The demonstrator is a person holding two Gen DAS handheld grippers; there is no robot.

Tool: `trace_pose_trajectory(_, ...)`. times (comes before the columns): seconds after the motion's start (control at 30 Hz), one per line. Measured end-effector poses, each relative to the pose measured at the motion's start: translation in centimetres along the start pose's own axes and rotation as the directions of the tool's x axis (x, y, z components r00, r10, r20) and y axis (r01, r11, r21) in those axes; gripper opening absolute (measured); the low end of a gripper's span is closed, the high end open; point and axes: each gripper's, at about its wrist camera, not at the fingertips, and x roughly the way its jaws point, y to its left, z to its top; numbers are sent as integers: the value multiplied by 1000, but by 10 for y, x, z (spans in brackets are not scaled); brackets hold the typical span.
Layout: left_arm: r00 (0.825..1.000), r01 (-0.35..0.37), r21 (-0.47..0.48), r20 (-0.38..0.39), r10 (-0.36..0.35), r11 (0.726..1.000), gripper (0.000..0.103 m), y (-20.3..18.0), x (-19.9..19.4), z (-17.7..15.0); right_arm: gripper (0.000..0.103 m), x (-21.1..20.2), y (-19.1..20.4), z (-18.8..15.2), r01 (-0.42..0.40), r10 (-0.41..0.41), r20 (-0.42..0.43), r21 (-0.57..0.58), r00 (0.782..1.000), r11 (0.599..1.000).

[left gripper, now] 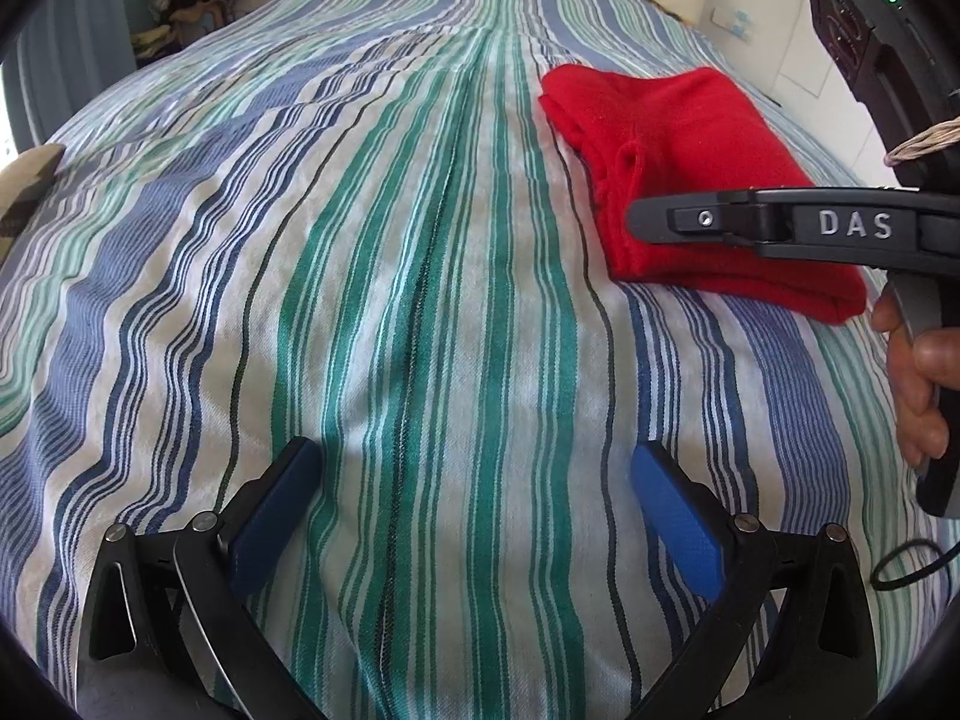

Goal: Fold small clothes
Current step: 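Fold the held side edge inward across the sweater with the right tool, then grasp the sweater's other edge with the left tool while the right tool holds its edge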

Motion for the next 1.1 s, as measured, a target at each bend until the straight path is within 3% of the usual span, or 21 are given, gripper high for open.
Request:
trace_pose_trajectory(0.07,1000,1,-3,-3,-1,1000,102,0,0,1,35,-16,5,1,4,-4,9,-42,1000,999)
trace_pose_trajectory(0.2,1000,-6,1,-7,6,1000,102,-1,2,1,35,-76,5,-7,50,-40,113,-88,993,995)
trace_pose_trajectory(0.33,1000,-7,1,-7,7,1000,102,-1,3,0,35,-108,-21,-33,128,-126,168,1,978,992)
trace_pose_trajectory(0.4,1000,-3,-1,-11,3,1000,102,-1,2,1,35,-89,-43,-48,113,-120,93,81,988,990)
trace_pose_trajectory(0.47,1000,3,-5,-29,-3,1000,100,0,-5,6,36,-57,-62,-60,81,-78,-34,129,996,988)
trace_pose_trajectory(0.53,998,69,-26,-11,-69,997,98,-1,-24,20,36,-61,-61,-65,70,-71,1,125,998,990)
trace_pose_trajectory(0.57,991,128,-45,35,-127,991,99,-4,-38,31,38,-73,-62,-64,43,-48,35,138,998,989)
trace_pose_trajectory(0.6,979,190,-49,83,-186,981,99,-9,-51,43,52,-85,-64,-63,12,-24,75,158,997,987)
trace_pose_trajectory(0.63,965,241,-31,116,-236,970,100,-18,-59,56,73,-99,-67,-61,-5,-16,120,172,993,985)
trace_pose_trajectory(0.67,953,278,-4,128,-275,961,101,-29,-63,72,85,-111,-72,-60,-2,-28,164,181,986,983)
trace_pose_trajectory(0.73,941,321,37,105,-323,946,101,-52,-51,103,86,-130,-89,-56,28,-75,225,206,971,978)
trace_pose_trajectory(0.8,951,302,61,58,-305,951,101,-71,-23,127,86,-132,-112,-49,29,-88,217,261,972,965)
trace_pose_trajectory(0.87,976,215,78,7,-216,974,99,-79,12,139,86,-126,-135,-44,21,-90,202,317,975,948)
trace_pose_trajectory(0.93,988,150,73,-48,-147,986,99,-74,43,142,86,-116,-153,-39,9,-79,181,358,980,934)
trace_pose_trajectory(1.0,988,122,47,-101,-117,991,99,-63,65,138,86,-106,-166,-36,-25,-47,173,393,984,919)
trace_pose_trajectory(1.1,977,166,-27,-129,-168,986,101,-49,79,133,86,-84,-179,-32,-97,22,173,436,985,895)
